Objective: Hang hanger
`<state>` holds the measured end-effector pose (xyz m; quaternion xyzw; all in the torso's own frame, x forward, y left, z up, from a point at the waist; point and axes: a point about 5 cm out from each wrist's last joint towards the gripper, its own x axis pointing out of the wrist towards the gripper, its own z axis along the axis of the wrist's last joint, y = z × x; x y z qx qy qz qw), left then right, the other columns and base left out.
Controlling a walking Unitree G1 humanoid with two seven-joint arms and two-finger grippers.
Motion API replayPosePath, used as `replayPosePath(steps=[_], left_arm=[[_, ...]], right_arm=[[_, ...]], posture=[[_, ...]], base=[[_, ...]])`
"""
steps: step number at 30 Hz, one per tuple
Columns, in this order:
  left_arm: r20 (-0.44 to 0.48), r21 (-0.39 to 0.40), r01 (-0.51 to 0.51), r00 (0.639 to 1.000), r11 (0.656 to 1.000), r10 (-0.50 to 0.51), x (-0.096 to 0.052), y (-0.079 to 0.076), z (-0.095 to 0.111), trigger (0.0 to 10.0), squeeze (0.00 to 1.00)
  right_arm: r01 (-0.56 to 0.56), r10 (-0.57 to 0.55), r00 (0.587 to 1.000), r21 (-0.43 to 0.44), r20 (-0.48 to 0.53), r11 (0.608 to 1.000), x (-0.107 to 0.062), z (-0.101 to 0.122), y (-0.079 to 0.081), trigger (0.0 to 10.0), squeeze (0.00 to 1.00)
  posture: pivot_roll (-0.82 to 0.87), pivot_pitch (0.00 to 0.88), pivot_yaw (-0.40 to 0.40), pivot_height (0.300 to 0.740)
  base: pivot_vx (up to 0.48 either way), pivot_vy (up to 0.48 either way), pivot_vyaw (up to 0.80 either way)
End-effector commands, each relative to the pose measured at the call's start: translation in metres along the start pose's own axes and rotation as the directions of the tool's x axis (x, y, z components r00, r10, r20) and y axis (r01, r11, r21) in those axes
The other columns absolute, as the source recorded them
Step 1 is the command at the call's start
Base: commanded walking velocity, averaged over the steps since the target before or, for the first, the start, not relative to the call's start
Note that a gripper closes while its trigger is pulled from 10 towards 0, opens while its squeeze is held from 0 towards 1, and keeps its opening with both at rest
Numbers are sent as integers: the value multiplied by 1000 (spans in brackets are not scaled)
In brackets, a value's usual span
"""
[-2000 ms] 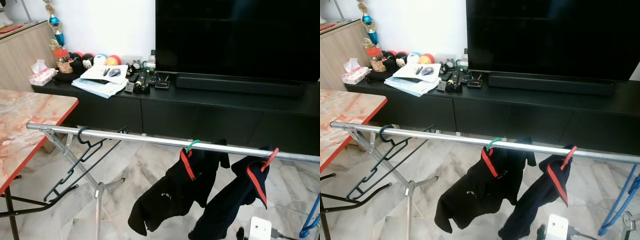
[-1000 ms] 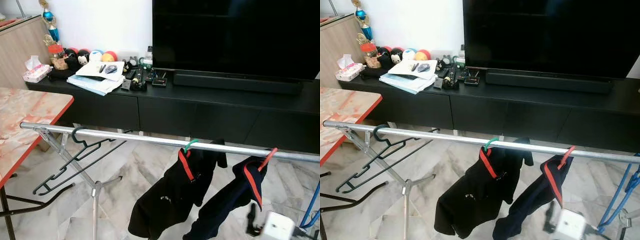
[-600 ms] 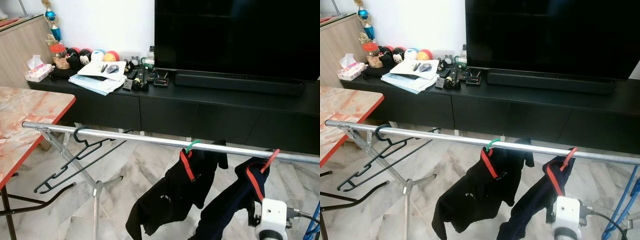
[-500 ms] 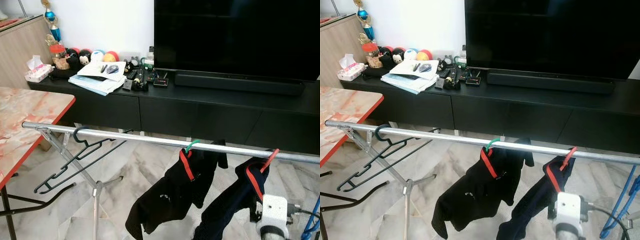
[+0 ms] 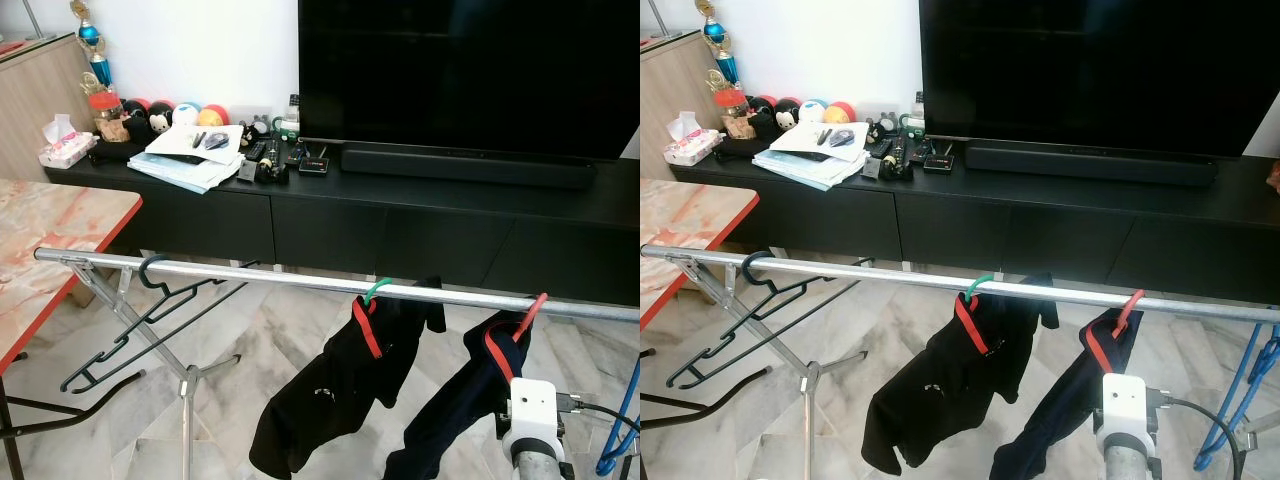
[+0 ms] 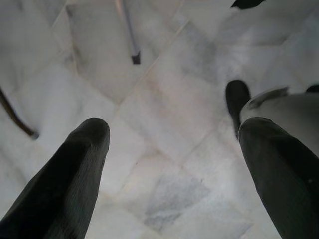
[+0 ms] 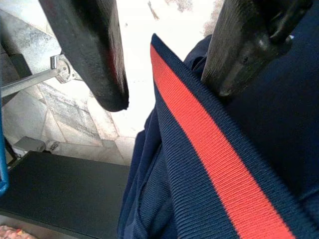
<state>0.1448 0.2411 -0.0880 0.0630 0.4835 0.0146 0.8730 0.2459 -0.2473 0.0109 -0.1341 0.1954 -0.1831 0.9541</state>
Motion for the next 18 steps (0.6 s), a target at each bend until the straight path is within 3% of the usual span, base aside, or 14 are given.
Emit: replayPosePath(steps=[1, 10, 18], left_arm=[[-32, -4, 6, 999, 1000, -6, -3, 3, -12, 10000, 0], [-53, -6, -5, 999, 1000, 5, -7, 12, -20, 10000, 0], [-70, 3, 8, 998, 1000, -8, -6, 0, -25, 10000, 0]], right_arm=[[2, -2, 1000, 2, -4, 1000, 2, 1, -1, 0, 0], [-21, 20, 999, 15, 25, 1000, 2, 6, 4, 0, 0], [-73, 71, 995, 19, 64, 997, 0, 12, 13, 0, 0]], posture=[[36, 47, 30, 740], [37, 48, 31, 740], [37, 48, 33, 740]], base=[[0, 0, 0], [0, 0, 0], [0, 0, 0]])
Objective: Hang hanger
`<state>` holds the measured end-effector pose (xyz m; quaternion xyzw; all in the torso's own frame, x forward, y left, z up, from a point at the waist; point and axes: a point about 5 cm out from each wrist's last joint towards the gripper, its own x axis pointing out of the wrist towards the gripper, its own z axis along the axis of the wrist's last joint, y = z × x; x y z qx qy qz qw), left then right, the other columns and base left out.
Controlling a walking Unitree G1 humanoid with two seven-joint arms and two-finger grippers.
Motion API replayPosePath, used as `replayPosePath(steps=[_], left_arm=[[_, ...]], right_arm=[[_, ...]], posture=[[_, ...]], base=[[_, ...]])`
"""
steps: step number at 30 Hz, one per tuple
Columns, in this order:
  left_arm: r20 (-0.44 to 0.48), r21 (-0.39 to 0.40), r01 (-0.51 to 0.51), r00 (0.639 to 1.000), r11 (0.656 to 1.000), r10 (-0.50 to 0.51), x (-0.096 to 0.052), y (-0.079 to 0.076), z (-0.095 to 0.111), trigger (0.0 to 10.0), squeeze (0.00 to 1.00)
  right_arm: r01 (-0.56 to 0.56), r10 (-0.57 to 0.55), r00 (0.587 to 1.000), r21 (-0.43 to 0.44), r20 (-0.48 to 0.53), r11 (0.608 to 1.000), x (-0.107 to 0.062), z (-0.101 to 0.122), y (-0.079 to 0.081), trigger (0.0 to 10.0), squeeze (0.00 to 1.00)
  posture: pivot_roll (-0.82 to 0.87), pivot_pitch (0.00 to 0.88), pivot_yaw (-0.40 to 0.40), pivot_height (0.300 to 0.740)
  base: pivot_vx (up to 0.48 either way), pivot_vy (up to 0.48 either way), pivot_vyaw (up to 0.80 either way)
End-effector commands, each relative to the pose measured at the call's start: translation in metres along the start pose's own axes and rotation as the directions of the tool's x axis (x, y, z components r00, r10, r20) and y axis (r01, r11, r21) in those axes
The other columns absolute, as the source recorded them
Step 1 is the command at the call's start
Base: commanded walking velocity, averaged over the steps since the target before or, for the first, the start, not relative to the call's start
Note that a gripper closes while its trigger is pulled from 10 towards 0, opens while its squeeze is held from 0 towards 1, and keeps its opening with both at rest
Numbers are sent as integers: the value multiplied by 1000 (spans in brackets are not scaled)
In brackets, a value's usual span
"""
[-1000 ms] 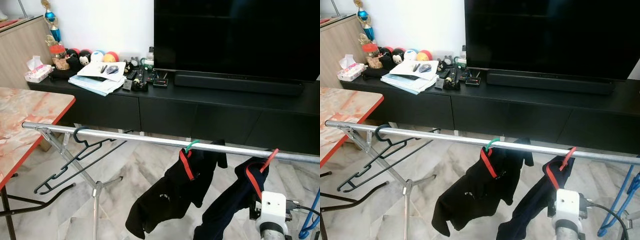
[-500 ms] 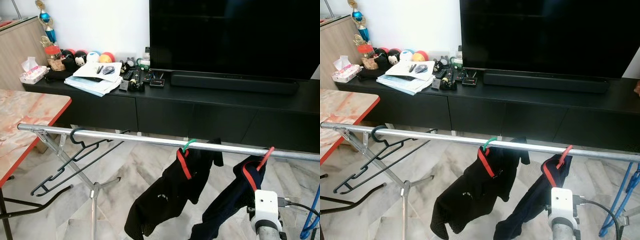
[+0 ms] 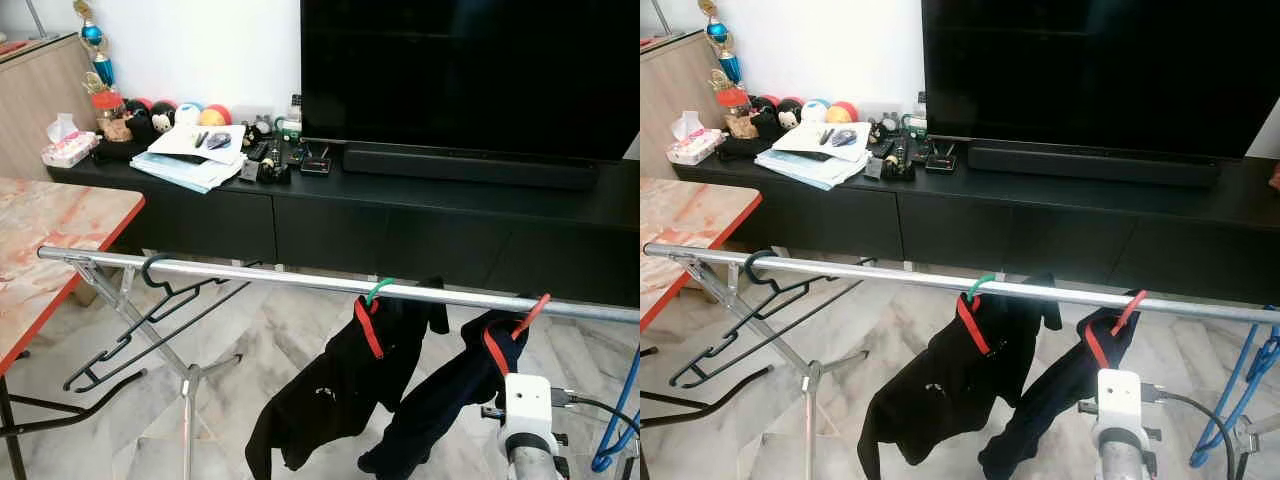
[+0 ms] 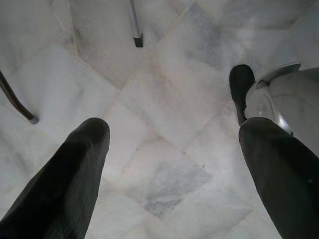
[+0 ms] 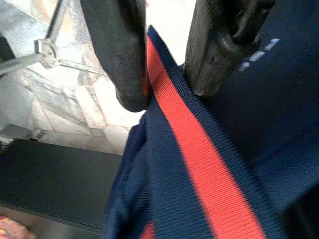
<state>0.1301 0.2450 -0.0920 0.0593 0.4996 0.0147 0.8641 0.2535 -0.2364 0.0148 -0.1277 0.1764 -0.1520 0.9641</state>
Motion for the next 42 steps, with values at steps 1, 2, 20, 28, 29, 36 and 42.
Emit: replayPosePath(steps=[1, 2, 20, 28, 29, 36, 42], left_arm=[[-33, 10, 5, 999, 1000, -5, -1, -6, -9, 10000, 0], [-33, 12, 9, 999, 1000, -9, 0, -9, -9, 10000, 0], [-15, 36, 76, 997, 996, -75, 6, -69, -1, 10000, 0], [-18, 39, 75, 997, 996, -74, 6, -63, 0, 10000, 0], [-18, 39, 75, 997, 996, -74, 6, -63, 0, 10000, 0], [-20, 41, 76, 997, 996, -75, 6, -61, 0, 10000, 0], [-22, 44, 77, 997, 996, -76, 6, -60, -1, 10000, 0]], right_arm=[[-17, 16, 1000, 12, 21, 1000, -1, 4, 4, 0, 0], [-22, 22, 999, 11, 24, 1000, -2, 4, 6, 0, 0], [-153, 145, 973, 31, 181, 988, -46, 22, 18, 0, 0], [-376, 374, 900, -36, 224, 926, -78, 31, 22, 0, 0], [-384, 383, 897, -39, 222, 923, -79, 31, 22, 0, 0], [-500, 511, 845, -105, 156, 859, -85, 22, 22, 0, 0], [-496, 511, 850, -131, 129, 858, -82, 22, 18, 0, 0]], posture=[[37, 48, 33, 740], [37, 48, 33, 740], [24, 56, 24, 740], [13, 58, 22, 740], [13, 58, 22, 740], [11, 56, 23, 740], [11, 56, 23, 740]], base=[[0, 0, 0], [0, 0, 0], [0, 0, 0], [0, 0, 0], [0, 0, 0], [0, 0, 0], [0, 0, 0]])
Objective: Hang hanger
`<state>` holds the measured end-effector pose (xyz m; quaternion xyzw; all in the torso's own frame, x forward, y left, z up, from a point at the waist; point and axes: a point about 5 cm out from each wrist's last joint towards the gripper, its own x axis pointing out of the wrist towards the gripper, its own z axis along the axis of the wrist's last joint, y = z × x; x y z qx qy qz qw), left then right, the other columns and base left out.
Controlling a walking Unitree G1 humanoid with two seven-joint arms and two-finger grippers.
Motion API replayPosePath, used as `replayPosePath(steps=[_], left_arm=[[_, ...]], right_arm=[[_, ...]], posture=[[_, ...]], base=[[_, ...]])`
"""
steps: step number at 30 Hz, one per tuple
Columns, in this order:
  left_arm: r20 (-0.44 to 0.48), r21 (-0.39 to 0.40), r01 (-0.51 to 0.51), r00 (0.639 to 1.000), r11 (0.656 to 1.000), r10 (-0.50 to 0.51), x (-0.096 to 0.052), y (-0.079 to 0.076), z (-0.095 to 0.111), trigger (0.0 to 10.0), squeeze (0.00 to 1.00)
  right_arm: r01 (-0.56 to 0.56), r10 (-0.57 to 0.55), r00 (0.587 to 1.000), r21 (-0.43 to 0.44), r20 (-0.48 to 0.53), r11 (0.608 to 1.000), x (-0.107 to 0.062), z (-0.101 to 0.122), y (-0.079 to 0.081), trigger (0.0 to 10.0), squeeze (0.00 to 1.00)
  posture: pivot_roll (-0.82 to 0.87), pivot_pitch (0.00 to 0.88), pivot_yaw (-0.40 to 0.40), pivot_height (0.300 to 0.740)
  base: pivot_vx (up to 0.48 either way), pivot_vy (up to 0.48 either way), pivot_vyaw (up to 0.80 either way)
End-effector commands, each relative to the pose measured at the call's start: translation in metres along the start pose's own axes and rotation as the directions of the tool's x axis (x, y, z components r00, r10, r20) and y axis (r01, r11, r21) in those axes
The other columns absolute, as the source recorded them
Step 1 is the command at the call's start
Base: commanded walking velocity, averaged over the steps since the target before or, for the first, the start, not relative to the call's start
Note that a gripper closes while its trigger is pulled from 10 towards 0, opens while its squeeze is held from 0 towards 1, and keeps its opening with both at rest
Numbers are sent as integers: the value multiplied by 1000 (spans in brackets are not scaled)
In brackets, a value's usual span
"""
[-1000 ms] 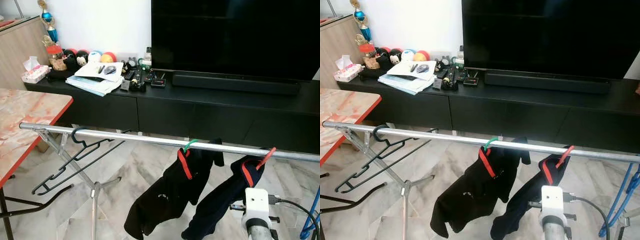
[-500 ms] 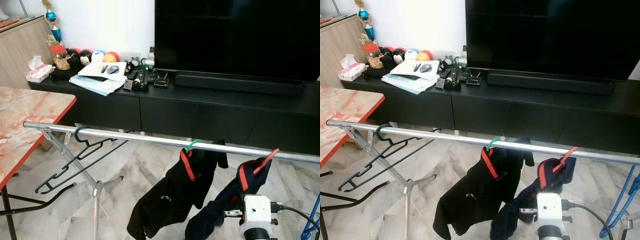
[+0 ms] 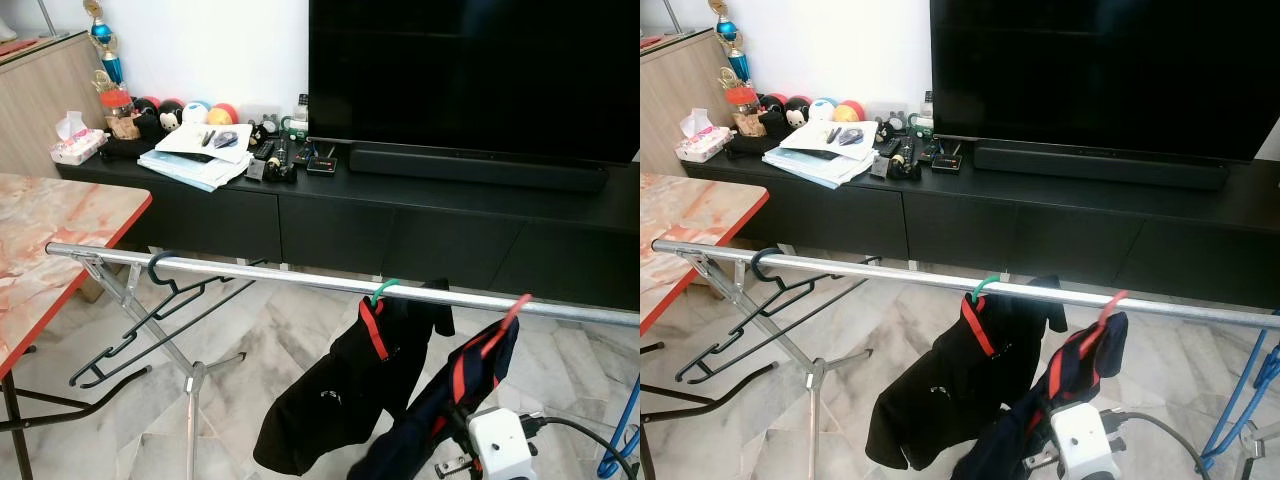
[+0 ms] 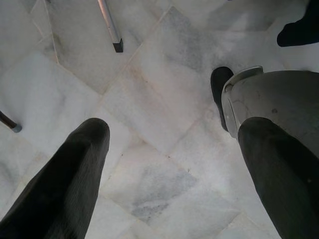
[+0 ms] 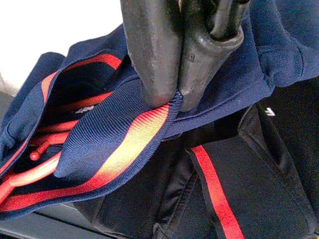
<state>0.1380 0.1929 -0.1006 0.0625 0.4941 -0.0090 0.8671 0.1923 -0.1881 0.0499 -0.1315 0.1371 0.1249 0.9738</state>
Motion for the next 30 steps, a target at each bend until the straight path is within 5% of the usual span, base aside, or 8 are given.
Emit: replayPosePath(steps=[1, 7, 8, 9, 16, 17, 25, 30], left_arm=[[-37, 14, 41, 999, 999, -40, -1, -8, -8, 10000, 0], [-40, 16, 41, 998, 999, -41, -1, -8, -9, 10000, 0], [-40, 16, 41, 998, 999, -40, -1, -8, -9, 10000, 0], [-40, 16, 40, 998, 999, -40, -1, -7, -8, 10000, 0], [-40, 16, 40, 998, 999, -39, -1, -7, -8, 10000, 0], [-40, 16, 40, 998, 999, -40, -1, -7, -8, 10000, 0], [-43, 18, 40, 998, 999, -40, -1, -7, -9, 10000, 0], [-45, 20, 41, 998, 999, -40, -1, -6, -9, 10000, 0]], right_arm=[[15, -16, 1000, -10, -2, 1000, 1, 3, -3, 0, 0], [46, -48, 997, -28, -55, 999, 5, -2, -5, 0, 0], [63, -65, 995, -34, -71, 997, 6, -4, -7, 3176, 0], [110, -115, 986, -45, -119, 993, 7, -9, -11, 10000, 0], [269, -257, 944, 32, -208, 963, 5, -22, -20, 10000, 0], [285, -263, 943, 86, -204, 955, 5, -19, -19, 10000, 1000], [224, -204, 967, 123, -153, 967, -2, -8, -5, 10000, 1000], [170, -171, 985, 217, -13, 961, -13, 13, 0, 10000, 1000]], posture=[[13, 55, 26, 740], [15, 53, 26, 740], [15, 53, 26, 740], [15, 53, 26, 740], [19, 54, 26, 740], [17, 56, 26, 740], [15, 61, 24, 740], [12, 63, 24, 740]], base=[[0, 0, 0], [0, 0, 0], [0, 0, 0], [0, 0, 0], [0, 0, 0], [0, 0, 0], [0, 0, 0], [0, 0, 0]])
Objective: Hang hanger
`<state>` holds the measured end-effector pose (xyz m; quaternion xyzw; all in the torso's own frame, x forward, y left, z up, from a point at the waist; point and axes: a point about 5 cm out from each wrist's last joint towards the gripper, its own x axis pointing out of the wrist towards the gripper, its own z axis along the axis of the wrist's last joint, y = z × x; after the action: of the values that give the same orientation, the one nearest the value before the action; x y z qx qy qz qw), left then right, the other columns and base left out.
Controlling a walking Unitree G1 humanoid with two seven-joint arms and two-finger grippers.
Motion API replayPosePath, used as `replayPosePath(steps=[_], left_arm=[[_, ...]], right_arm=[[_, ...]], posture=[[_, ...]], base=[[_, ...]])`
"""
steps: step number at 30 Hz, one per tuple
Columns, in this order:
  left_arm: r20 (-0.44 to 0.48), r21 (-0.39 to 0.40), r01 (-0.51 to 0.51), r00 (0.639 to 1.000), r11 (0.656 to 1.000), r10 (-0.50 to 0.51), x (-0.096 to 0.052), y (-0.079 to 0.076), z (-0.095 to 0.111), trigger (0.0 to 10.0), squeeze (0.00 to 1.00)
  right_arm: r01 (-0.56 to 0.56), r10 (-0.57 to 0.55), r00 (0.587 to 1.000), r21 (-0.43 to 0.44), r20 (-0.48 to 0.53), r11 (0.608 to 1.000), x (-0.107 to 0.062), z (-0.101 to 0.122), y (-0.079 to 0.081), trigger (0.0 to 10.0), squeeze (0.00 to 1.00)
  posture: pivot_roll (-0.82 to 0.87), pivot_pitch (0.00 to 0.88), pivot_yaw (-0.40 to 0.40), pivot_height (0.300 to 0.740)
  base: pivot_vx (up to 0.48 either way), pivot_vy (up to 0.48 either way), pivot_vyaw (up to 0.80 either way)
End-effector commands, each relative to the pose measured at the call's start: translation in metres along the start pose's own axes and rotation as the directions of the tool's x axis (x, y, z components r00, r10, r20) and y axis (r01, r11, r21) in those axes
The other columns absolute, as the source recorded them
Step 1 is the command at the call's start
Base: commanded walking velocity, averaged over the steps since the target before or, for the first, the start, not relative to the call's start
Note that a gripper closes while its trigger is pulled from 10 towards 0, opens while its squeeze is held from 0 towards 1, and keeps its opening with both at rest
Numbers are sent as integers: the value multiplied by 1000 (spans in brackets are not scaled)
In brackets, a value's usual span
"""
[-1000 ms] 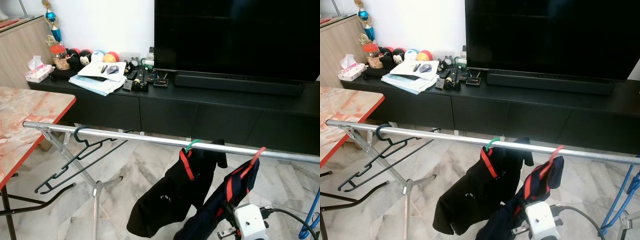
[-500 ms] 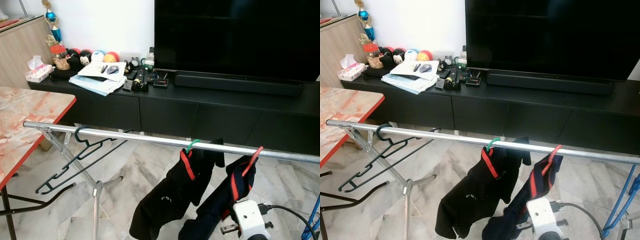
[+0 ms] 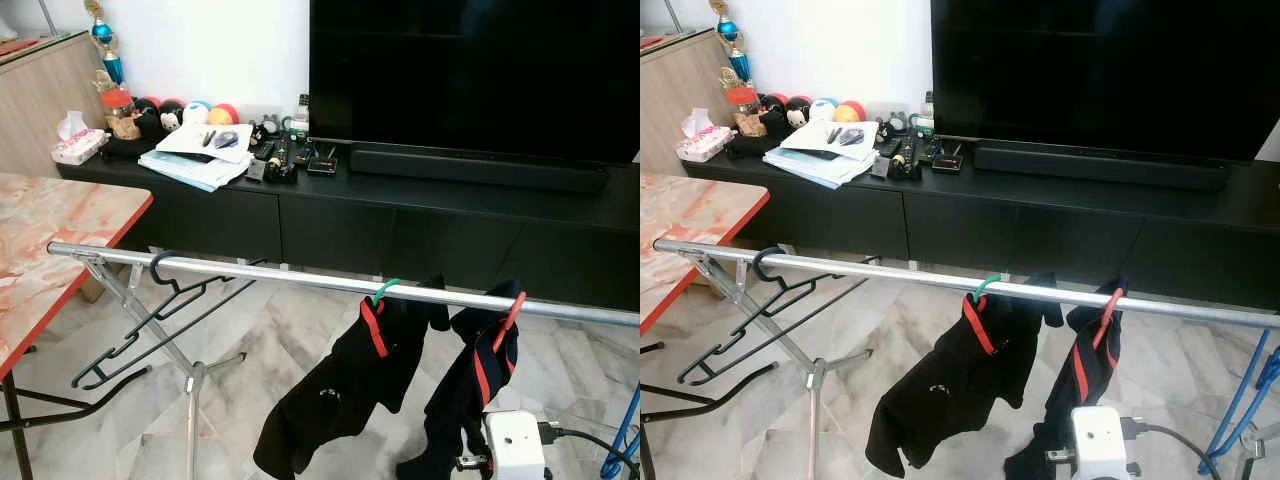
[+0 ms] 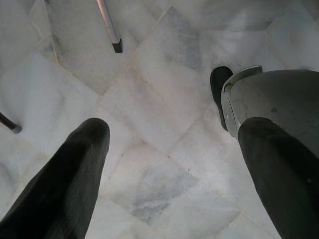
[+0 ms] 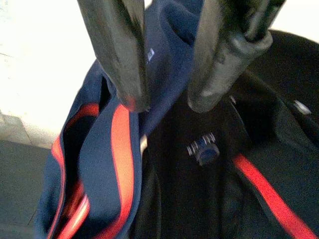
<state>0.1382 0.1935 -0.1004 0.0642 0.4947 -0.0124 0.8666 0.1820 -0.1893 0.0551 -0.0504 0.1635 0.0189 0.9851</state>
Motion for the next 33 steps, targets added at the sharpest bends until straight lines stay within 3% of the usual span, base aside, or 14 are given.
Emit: replayPosePath(steps=[1, 5, 7, 8, 9, 10, 11, 17, 19, 21, 24, 33], left_arm=[[-43, 15, 36, 998, 999, -36, -1, -7, -9, 10000, 0], [-42, 16, 36, 998, 999, -35, -1, -6, -9, 10000, 0], [-41, 18, 35, 999, 999, -34, -1, -5, -9, 10000, 0], [-41, 19, 35, 999, 999, -34, -1, -5, -9, 10000, 0], [-41, 24, 36, 999, 999, -35, -1, -5, -9, 10000, 0], [-41, 26, 37, 998, 999, -36, -1, -5, -9, 10000, 0], [-42, 32, 39, 998, 999, -38, -1, -5, -9, 10000, 0], [-40, 42, 41, 998, 998, -40, -1, -5, -8, 10000, 0], [-40, 44, 41, 998, 998, -39, -1, -5, -8, 10000, 0], [-41, 46, 41, 998, 998, -40, -1, -5, -9, 10000, 0], [-40, 49, 41, 998, 998, -39, -1, -5, -8, 10000, 0], [-37, 58, 39, 999, 998, -37, -1, -5, -8, 10000, 0]], right_arm=[[-15, 13, 997, 32, 71, 999, -3, 12, 1, 10000, 1000], [3, -15, 988, 79, 151, 997, -10, 24, 0, 10000, 1000], [78, -107, 972, 139, 211, 987, -12, 35, -5, 10000, 1000], [116, -150, 963, 159, 223, 980, -12, 38, -8, 10000, 922], [161, -203, 952, 187, 231, 969, -9, 41, -12, 10000, 306], [172, -216, 949, 197, 232, 965, -8, 42, -13, 10000, 306], [202, -246, 943, 206, 222, 958, -5, 42, -16, 10000, 0], [317, -365, 922, 290, 129, 903, 18, 38, -23, 10000, 0], [336, -362, 930, 250, 62, 908, 30, 33, -20, 10000, 0], [316, -345, 938, 307, 44, 898, 38, 32, -16, 10000, 0], [299, -315, 949, 302, 4, 905, 52, 30, -10, 10000, 0], [338, -372, 927, 335, 39, 879, 68, 42, -12, 10000, 0]], posture=[[11, 63, 24, 740], [14, 62, 24, 740], [12, 63, 27, 740], [10, 63, 29, 740], [9, 62, 31, 740], [9, 62, 31, 740], [9, 62, 31, 740], [20, 56, 37, 740], [21, 56, 40, 740], [23, 55, 42, 740], [23, 56, 46, 740], [32, 55, 48, 740]], base=[[0, 0, 0], [0, 0, 0], [0, 0, 0], [0, 0, 0], [0, 0, 0], [0, 0, 0], [0, 0, 0], [0, 0, 0], [0, 0, 0], [0, 0, 0], [0, 0, 0], [0, 0, 0]])
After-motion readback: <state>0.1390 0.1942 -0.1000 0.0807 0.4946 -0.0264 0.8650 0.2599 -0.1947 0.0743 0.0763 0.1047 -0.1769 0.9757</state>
